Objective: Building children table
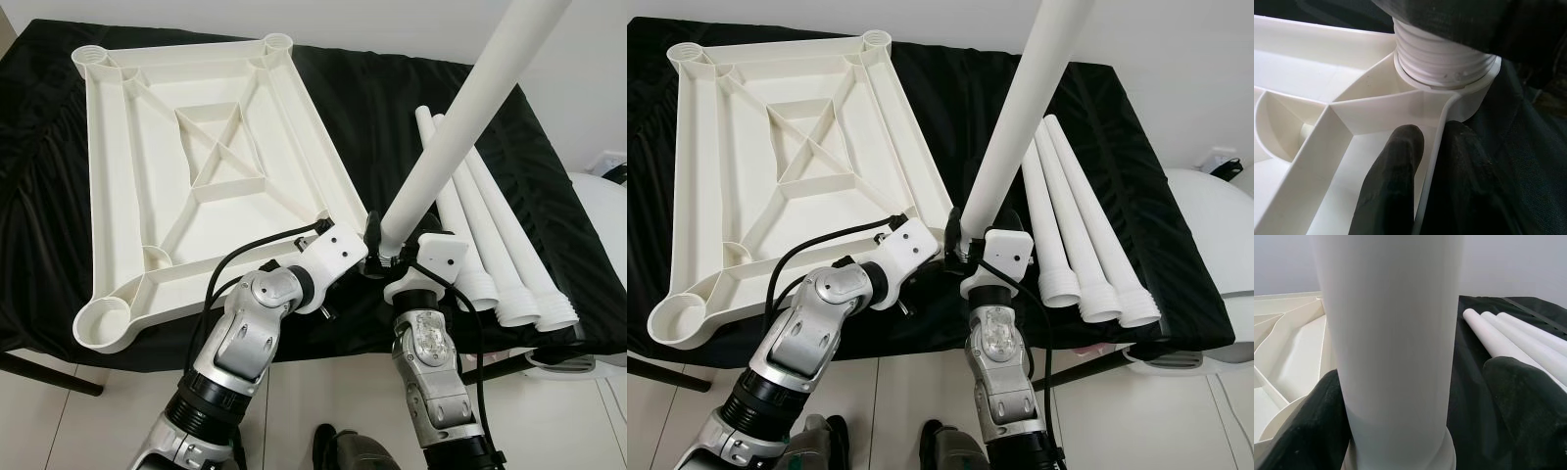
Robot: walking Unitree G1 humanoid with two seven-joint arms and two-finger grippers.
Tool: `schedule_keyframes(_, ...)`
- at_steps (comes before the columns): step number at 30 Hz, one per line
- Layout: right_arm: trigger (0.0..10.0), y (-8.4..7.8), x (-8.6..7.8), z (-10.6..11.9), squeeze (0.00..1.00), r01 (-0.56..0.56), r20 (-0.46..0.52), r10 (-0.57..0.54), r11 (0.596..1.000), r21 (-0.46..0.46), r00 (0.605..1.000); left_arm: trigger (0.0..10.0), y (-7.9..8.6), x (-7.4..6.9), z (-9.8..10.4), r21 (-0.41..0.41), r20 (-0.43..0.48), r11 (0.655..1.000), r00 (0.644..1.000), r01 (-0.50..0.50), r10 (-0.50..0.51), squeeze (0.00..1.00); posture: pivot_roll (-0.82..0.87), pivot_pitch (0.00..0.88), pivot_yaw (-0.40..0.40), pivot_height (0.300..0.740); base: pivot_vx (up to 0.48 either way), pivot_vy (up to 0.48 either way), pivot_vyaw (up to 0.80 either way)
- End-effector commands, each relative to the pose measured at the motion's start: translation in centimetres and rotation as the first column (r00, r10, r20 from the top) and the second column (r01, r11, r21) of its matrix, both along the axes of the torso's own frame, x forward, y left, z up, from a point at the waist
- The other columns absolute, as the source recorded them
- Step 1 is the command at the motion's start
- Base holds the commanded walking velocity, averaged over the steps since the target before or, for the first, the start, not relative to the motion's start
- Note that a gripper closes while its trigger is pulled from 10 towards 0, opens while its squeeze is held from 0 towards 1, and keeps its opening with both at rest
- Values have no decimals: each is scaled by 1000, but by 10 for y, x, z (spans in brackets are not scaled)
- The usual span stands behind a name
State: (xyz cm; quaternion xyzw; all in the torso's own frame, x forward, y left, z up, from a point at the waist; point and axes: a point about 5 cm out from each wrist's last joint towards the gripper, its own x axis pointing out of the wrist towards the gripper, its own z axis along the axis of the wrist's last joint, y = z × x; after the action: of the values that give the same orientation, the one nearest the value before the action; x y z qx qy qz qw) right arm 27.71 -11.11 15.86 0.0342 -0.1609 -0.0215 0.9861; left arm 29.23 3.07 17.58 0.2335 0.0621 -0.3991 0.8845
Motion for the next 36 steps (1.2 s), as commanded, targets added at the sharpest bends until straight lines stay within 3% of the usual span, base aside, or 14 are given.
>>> schedule_keyframes(1,10000,-10,-4,-29,1000,56,-141,-52,998,22,989,10000,8,7,12,-32,111,991,985,-128,131,0,-56,178,-54,740,0,0,0)
schedule_keyframes(4,10000,-10,-4,-28,1000,42,-136,-38,999,22,990,10000,8,7,12,-32,111,991,985,-128,131,0,-56,178,-54,740,0,0,0)
schedule_keyframes(5,10000,-11,-2,-27,380,7,-126,-4,1000,18,992,10000,8,7,12,-30,111,991,985,-127,129,0,-59,175,-54,740,0,0,0)
schedule_keyframes(6,10000,-15,0,-24,0,-37,-114,38,999,16,993,10000,8,6,11,-26,110,993,987,-118,121,0,-59,174,-56,740,0,0,0)
schedule_keyframes(9,10000,-23,5,-20,0,-159,-100,160,987,15,982,10000,7,3,6,-4,109,996,990,-87,87,0,-64,169,-57,740,0,0,0)
schedule_keyframes(11,10000,-23,5,-20,0,-159,-100,160,987,15,982,10000,7,3,6,-4,109,996,990,-87,87,0,-64,169,-57,740,0,0,0)
schedule_keyframes(19,10000,-34,13,-12,0,-340,-90,337,940,-21,937,10000,8,0,-4,39,106,998,994,-39,35,0,-69,160,-60,740,0,0,0)
schedule_keyframes(23,10000,-37,15,-6,0,-508,-105,500,859,-70,860,10000,11,0,-8,59,105,998,994,-24,18,0,-70,150,-60,740,0,0,0)
schedule_keyframes(29,10000,-42,18,1,0,-602,-106,593,793,-96,798,10000,15,1,-12,82,107,997,994,-14,5,0,-70,146,-63,740,0,0,0)
schedule_keyframes(30,10000,-44,21,5,0,-641,-109,632,761,-98,767,10000,17,0,-13,87,107,996,994,-10,1,0,-67,141,-65,740,0,0,0)
schedule_keyframes(35,10000,-45,23,7,0,-679,-118,668,726,-109,734,10000,17,0,-14,90,109,996,994,-4,-6,0,-66,138,-64,740,0,0,0)
schedule_keyframes(36,10000,-44,24,9,0,-739,-133,727,662,-127,674,10000,17,-1,-13,96,116,995,993,15,-26,0,-61,137,-67,740,0,0,0)
